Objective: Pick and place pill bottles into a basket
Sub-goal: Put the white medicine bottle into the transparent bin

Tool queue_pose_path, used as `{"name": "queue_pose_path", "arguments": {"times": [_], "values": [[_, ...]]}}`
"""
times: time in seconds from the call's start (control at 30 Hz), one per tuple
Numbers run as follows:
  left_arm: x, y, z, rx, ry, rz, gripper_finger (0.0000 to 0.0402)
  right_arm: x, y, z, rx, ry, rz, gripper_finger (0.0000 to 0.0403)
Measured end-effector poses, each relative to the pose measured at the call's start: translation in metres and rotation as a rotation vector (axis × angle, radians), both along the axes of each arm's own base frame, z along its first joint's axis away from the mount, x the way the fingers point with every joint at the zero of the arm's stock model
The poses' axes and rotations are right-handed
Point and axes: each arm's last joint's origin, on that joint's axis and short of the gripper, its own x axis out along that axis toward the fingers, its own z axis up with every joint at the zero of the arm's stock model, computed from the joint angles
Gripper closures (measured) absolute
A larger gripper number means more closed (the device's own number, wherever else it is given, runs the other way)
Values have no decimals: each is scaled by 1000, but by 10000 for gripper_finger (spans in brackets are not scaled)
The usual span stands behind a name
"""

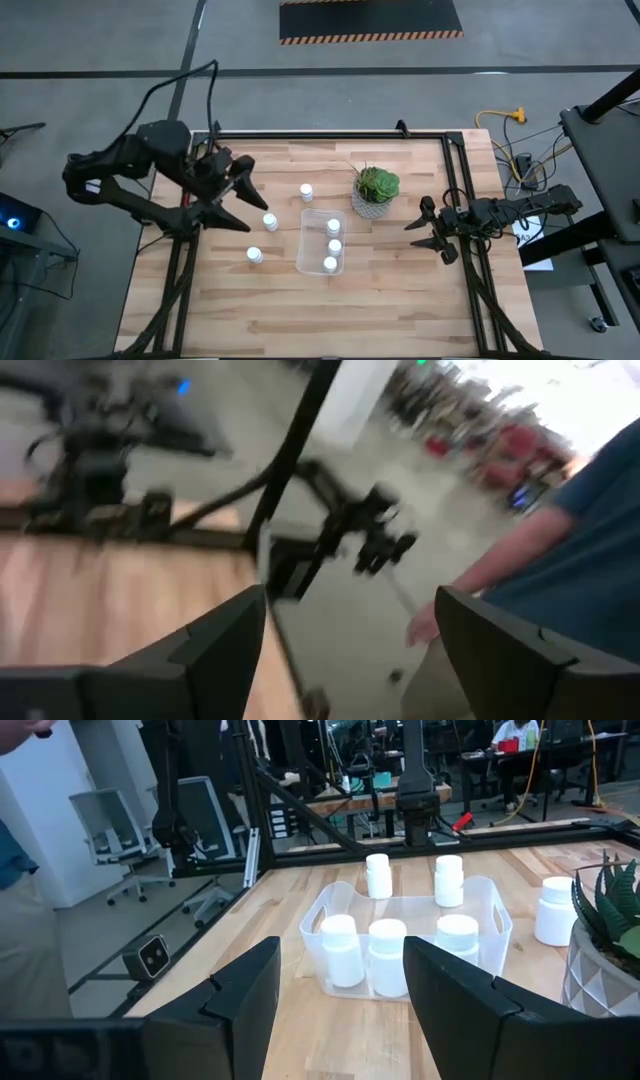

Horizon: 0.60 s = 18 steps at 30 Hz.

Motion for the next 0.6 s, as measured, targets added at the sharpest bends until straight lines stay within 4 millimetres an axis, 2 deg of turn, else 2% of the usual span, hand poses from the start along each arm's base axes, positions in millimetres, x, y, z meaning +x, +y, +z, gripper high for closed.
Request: {"name": "queue_pose_path", "arguments": {"times": [0.1,0.3,0.6], "values": [[0,-7,0,56,120,61,127,0,0,0,-1,0,0,202],[10,-24,-16,214,379,174,127,0,0,0,-1,0,0,202],[35,-42,-51,126,798,308,127,0,0,0,-1,0,0,202]]}}
